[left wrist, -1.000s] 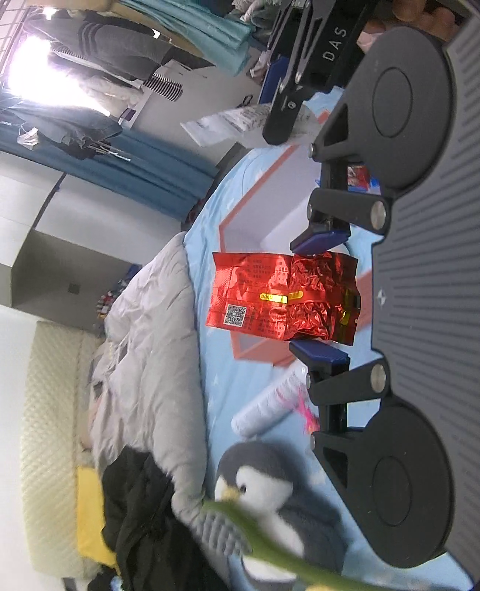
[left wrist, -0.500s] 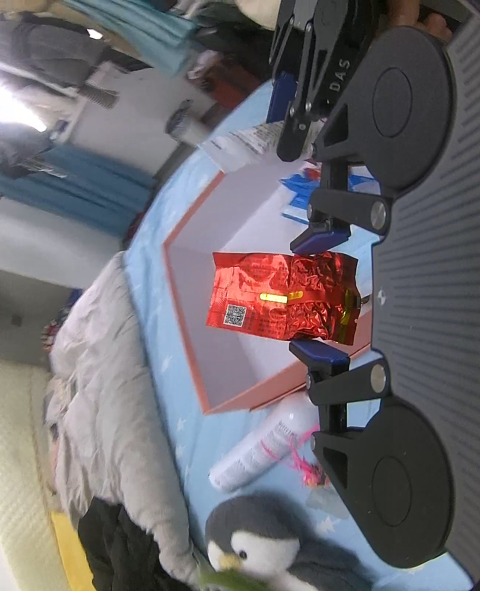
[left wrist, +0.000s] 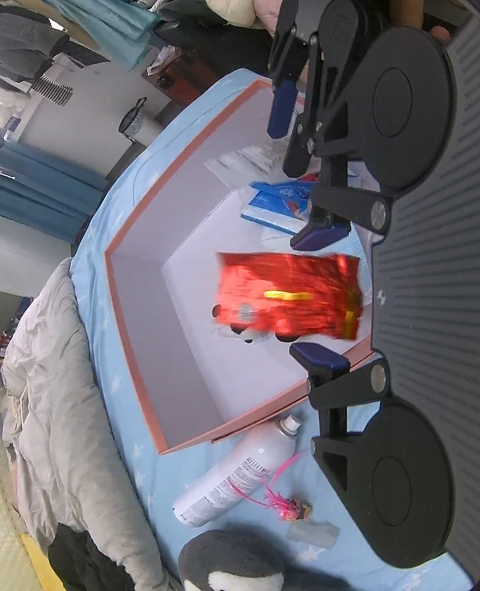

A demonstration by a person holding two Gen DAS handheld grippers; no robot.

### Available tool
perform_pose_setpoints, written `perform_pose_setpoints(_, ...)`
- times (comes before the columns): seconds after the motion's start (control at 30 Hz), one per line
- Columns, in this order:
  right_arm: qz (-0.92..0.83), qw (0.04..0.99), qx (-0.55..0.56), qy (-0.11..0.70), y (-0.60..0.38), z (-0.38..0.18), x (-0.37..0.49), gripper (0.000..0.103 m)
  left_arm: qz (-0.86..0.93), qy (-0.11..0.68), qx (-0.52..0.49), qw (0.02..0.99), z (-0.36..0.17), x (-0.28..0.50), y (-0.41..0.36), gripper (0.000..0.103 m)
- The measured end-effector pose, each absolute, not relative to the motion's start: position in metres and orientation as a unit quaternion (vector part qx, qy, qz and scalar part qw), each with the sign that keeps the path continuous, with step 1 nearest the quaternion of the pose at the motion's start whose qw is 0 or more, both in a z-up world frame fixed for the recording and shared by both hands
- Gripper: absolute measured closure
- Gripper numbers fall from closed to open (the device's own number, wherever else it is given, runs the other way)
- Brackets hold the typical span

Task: Organize soft objects
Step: 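Open both grippers to drop the tea packet and plastic bag into the box, then withdraw both open grippers from the box back over the bed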

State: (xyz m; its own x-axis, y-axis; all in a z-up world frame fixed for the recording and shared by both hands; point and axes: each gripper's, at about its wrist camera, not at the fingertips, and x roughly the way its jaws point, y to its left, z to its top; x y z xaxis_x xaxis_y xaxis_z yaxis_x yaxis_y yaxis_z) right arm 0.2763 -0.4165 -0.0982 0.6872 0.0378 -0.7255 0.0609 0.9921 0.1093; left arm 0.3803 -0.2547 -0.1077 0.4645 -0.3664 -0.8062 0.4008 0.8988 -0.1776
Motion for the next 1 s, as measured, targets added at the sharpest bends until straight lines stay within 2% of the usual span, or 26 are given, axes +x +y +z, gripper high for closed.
perform_pose_setpoints(0.07, -0.010, 0.917, 0.061, 0.393, -0.418, -0.098, 0.277, 0.044, -0.222, 0.460, 0.023, 0.859, -0.107, 0.379, -0.255, 0.040)
perform_pose_setpoints(0.73, 0.024, 0.960, 0.066, 0.272, -0.396, -0.034, 0.206, 0.043, -0.223, 0.322, 0.001, 0.920, -0.026, 0.290, -0.197, 0.039)
perform_pose_setpoints(1.0, 0.052, 0.969, 0.062, 0.235, -0.370, -0.020, 0.170, 0.043, -0.210, 0.296, -0.012, 0.932, -0.011, 0.245, -0.166, 0.039)
